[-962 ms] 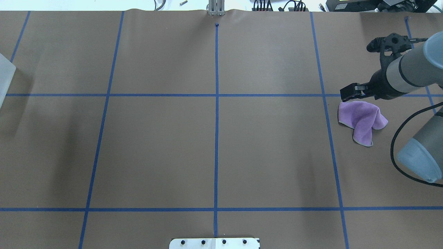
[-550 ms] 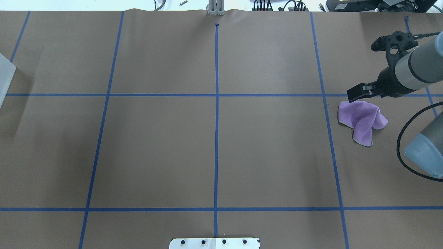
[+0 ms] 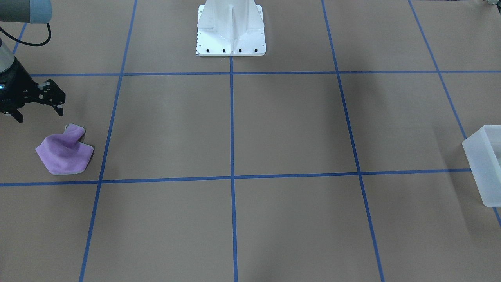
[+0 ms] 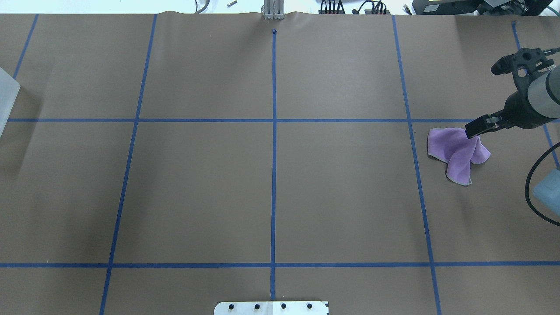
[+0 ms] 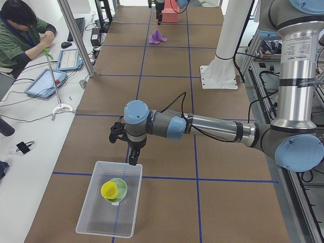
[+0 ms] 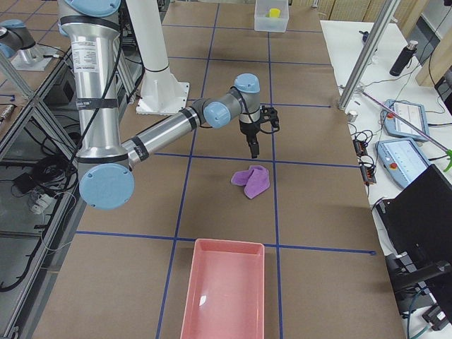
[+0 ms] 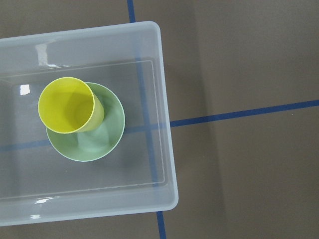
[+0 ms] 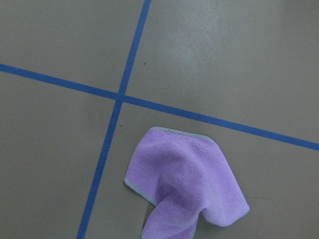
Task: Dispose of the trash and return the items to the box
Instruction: 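Lower the right gripper onto the purple cloth and pinch it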
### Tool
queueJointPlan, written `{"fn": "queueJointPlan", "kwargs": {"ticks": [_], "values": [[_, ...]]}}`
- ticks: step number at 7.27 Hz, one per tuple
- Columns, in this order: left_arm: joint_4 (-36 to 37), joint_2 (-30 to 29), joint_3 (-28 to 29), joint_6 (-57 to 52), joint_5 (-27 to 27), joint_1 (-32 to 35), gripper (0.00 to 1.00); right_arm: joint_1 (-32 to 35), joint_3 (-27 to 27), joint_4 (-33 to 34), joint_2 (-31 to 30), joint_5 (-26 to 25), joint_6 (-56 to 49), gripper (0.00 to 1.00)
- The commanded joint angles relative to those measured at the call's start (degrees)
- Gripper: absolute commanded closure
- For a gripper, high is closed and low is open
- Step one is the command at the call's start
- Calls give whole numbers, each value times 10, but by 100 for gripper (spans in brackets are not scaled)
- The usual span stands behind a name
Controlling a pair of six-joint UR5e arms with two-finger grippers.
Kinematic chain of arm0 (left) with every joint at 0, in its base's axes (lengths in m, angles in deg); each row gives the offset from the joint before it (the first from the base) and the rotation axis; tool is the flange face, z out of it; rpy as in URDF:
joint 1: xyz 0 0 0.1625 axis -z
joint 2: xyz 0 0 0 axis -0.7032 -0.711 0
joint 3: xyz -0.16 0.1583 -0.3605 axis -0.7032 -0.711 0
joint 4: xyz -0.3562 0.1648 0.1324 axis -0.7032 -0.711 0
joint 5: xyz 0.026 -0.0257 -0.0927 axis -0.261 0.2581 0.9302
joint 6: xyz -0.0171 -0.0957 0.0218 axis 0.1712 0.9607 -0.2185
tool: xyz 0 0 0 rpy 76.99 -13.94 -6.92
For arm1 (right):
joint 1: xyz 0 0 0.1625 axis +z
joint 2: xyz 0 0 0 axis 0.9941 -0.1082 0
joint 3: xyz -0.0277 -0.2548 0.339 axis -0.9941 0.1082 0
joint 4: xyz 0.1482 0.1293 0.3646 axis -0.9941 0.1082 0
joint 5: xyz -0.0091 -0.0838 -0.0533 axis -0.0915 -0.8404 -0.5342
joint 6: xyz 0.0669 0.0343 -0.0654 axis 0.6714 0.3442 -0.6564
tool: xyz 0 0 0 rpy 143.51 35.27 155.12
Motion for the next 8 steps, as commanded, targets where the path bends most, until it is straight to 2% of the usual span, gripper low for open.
{"fn": "queueJointPlan", "kwargs": {"ticks": [1, 2, 3, 4, 6, 7, 8], "values": [[-2, 2, -7, 0, 0, 0, 1, 7, 123, -169, -3, 5, 20, 7], [-13, 3, -6, 0, 0, 0, 1, 7, 148, -197, -3, 4, 41, 23], [-34, 10, -4, 0, -1, 0, 1, 7, 160, -204, -3, 4, 42, 44], [-48, 11, -1, 0, 0, 0, 1, 6, 162, -206, -2, 4, 45, 60], [-49, 11, 0, 0, 0, 0, 1, 6, 152, -206, -2, 5, 70, 58], [-49, 11, 1, 0, -1, -1, 1, 6, 144, -207, -1, 5, 76, 53], [-49, 10, 2, 0, -2, -1, 1, 6, 128, -206, -1, 16, 92, 40]]}}
